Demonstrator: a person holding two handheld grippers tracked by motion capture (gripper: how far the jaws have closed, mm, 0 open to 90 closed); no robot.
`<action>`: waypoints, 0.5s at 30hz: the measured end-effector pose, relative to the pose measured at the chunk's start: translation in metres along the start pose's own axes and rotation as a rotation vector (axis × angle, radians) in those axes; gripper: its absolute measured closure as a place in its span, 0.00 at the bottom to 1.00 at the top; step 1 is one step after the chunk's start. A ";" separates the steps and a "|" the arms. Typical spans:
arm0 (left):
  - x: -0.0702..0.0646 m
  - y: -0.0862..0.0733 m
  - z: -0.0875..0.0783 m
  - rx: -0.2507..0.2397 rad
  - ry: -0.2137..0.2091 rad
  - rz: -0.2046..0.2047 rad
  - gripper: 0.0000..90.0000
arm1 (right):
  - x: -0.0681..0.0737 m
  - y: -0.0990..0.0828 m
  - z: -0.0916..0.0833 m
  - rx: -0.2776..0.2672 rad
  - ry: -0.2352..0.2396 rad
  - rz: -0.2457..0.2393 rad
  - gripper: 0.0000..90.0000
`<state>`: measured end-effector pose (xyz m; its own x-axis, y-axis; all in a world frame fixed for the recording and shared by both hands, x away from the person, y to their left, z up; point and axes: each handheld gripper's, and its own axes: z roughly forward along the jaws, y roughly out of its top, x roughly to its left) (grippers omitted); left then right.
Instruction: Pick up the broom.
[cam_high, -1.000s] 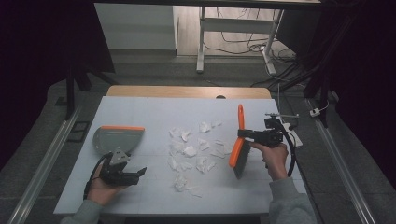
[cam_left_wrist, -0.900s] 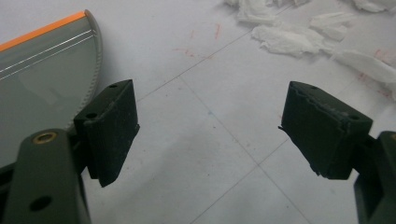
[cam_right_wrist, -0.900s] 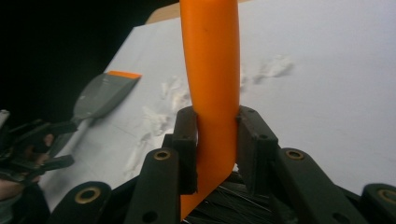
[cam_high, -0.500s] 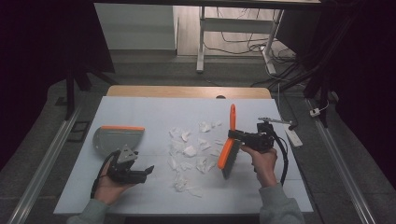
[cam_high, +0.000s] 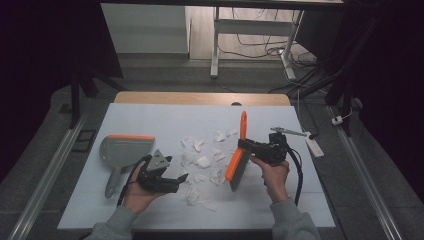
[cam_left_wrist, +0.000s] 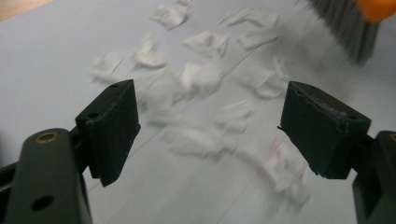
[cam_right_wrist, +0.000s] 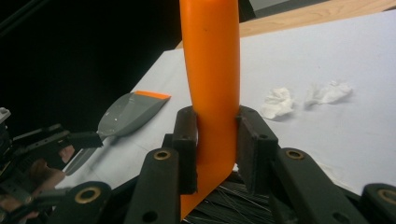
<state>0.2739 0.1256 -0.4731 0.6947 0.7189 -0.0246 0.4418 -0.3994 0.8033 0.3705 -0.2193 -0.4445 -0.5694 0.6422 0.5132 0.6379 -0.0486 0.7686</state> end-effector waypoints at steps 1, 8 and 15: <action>-0.003 0.003 0.002 -0.002 -0.009 0.007 0.23 | 0.001 0.000 0.001 -0.005 0.002 -0.005 0.79; -0.022 0.020 0.012 -0.030 -0.052 0.042 0.23 | 0.008 -0.004 0.007 -0.030 -0.003 -0.008 0.79; -0.040 0.032 0.021 -0.051 -0.104 0.069 0.23 | 0.014 -0.007 0.010 -0.056 -0.010 -0.006 0.79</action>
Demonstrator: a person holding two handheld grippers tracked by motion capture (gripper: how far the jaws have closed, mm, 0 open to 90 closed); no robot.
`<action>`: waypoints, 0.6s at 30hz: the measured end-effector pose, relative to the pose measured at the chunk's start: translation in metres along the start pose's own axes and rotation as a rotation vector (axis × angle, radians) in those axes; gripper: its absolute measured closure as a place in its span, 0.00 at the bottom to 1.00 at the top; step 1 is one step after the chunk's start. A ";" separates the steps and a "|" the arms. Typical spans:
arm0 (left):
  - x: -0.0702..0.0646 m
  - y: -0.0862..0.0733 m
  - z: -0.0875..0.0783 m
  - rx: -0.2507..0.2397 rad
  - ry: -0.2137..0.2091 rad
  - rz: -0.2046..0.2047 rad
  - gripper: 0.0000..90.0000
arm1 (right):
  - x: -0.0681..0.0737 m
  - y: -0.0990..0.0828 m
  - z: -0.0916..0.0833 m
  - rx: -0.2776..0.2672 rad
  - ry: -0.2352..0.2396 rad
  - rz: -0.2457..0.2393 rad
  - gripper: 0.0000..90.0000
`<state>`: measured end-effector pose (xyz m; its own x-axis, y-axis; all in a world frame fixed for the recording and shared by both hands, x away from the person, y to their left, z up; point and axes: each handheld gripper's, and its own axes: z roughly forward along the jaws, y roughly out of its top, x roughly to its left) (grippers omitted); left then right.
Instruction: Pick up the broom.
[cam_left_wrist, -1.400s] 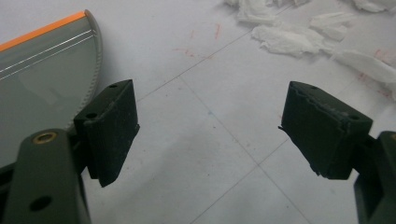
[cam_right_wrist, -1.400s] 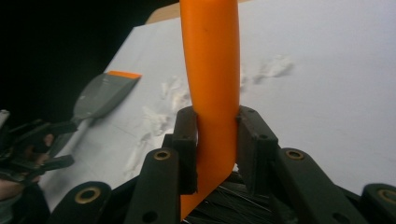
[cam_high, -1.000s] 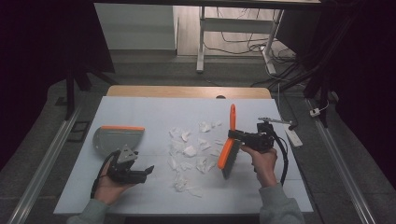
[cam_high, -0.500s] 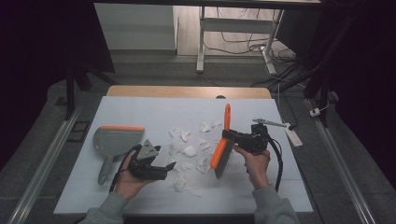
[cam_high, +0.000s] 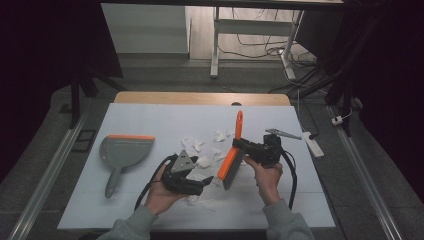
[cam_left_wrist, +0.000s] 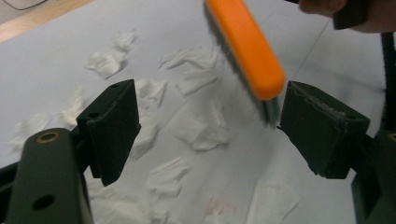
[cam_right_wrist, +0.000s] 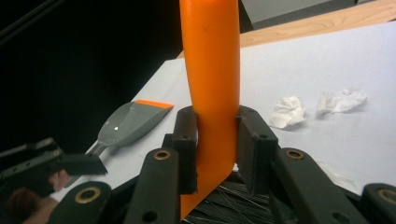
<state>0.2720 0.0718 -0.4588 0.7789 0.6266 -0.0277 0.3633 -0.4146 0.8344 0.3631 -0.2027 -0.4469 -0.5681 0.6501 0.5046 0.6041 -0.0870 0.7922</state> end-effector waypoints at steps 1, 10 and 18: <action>-0.002 0.001 0.003 0.001 -0.009 0.004 0.23 | 0.000 0.000 0.000 0.000 0.000 0.000 0.79; -0.014 0.004 0.035 0.018 -0.024 -0.001 0.24 | 0.007 -0.007 0.007 -0.005 -0.001 0.003 0.79; -0.017 -0.005 0.056 -0.001 0.000 -0.032 0.31 | 0.008 -0.014 0.011 -0.029 0.015 0.048 0.79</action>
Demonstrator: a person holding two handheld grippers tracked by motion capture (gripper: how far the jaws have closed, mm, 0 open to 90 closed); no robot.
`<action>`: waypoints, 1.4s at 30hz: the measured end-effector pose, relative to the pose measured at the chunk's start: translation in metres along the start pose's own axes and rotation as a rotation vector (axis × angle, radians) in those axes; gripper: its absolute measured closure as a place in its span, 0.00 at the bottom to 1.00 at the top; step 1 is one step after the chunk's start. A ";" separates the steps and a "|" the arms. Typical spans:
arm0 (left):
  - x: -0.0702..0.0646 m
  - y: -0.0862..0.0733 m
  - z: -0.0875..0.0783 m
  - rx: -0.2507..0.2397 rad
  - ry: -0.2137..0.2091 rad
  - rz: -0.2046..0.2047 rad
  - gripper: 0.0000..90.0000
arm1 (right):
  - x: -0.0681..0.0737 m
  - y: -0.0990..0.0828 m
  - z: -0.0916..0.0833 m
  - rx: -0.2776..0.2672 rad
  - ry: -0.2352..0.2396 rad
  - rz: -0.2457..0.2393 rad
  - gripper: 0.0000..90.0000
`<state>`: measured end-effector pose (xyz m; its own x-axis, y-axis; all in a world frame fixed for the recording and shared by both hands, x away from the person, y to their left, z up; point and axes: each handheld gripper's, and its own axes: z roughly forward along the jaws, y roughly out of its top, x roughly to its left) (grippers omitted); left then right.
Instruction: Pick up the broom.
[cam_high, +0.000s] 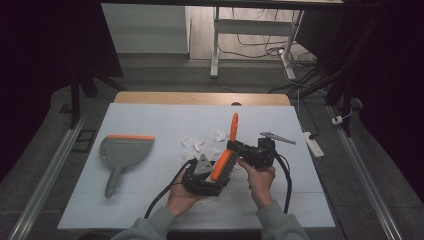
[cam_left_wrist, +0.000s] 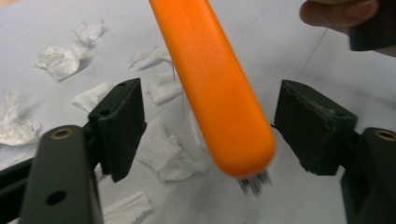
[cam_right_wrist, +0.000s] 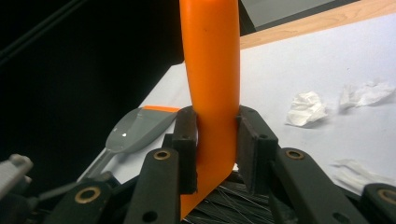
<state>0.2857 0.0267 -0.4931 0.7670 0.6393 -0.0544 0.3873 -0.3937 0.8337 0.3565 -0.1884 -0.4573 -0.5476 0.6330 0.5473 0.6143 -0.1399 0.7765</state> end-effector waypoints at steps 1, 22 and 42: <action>0.000 -0.001 0.002 -0.003 0.001 -0.006 0.34 | 0.001 -0.001 0.000 -0.010 -0.001 0.005 0.79; 0.029 -0.007 -0.004 0.021 -0.015 -0.102 0.89 | 0.017 -0.007 0.004 -0.012 0.034 -0.033 0.78; 0.070 -0.002 -0.053 0.185 -0.057 -0.011 0.89 | 0.033 0.017 -0.006 0.241 0.062 -0.440 0.46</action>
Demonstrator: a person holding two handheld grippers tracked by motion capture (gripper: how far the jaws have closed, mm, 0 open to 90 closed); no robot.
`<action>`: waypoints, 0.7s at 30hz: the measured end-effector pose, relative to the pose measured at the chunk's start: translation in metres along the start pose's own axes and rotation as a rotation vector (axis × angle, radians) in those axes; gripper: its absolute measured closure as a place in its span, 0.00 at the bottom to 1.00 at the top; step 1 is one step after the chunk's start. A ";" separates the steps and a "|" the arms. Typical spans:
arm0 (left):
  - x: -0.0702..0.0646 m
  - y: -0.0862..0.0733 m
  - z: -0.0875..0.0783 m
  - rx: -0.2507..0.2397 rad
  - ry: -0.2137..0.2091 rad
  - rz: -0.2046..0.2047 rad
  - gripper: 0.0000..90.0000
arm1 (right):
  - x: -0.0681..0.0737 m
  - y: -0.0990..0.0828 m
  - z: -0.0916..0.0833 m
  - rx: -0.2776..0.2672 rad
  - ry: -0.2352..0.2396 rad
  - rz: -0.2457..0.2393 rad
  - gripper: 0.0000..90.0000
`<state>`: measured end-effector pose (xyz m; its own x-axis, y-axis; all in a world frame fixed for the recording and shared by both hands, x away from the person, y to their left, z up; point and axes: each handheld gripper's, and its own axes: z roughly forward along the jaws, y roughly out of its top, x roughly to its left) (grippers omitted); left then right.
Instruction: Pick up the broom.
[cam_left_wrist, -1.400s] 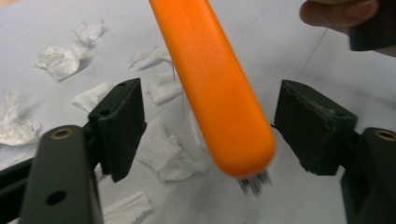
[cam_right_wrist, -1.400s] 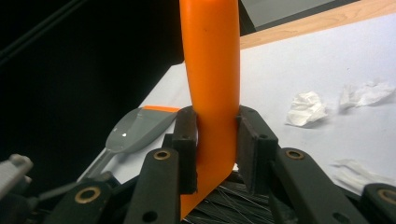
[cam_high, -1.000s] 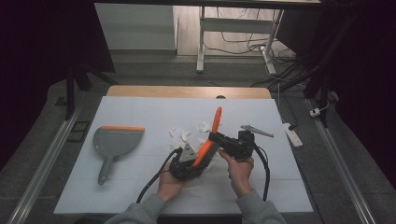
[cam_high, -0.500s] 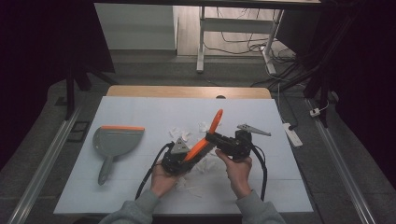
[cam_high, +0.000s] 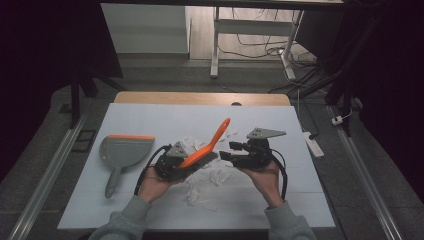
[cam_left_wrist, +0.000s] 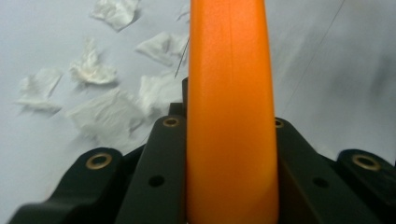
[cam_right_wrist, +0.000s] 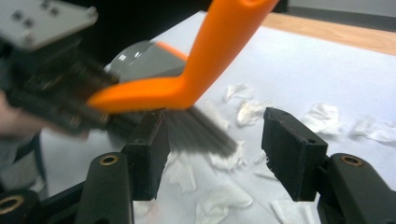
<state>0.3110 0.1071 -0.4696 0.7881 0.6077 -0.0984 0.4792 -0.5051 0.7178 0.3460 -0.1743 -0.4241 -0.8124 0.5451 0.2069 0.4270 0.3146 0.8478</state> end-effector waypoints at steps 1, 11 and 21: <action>0.000 0.000 0.000 0.000 0.000 0.000 0.89 | 0.000 0.000 0.000 0.000 0.000 0.000 0.46; 0.001 0.001 0.000 0.101 -0.018 0.072 0.89 | 0.019 0.010 -0.006 0.122 0.027 -0.206 0.44; -0.009 0.004 0.009 0.175 -0.037 0.137 0.89 | 0.042 0.014 0.001 0.198 0.028 -0.361 0.41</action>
<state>0.3091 0.0935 -0.4723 0.8624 0.5049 -0.0359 0.4239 -0.6817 0.5963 0.3181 -0.1463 -0.4045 -0.9333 0.3520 -0.0707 0.1787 0.6262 0.7589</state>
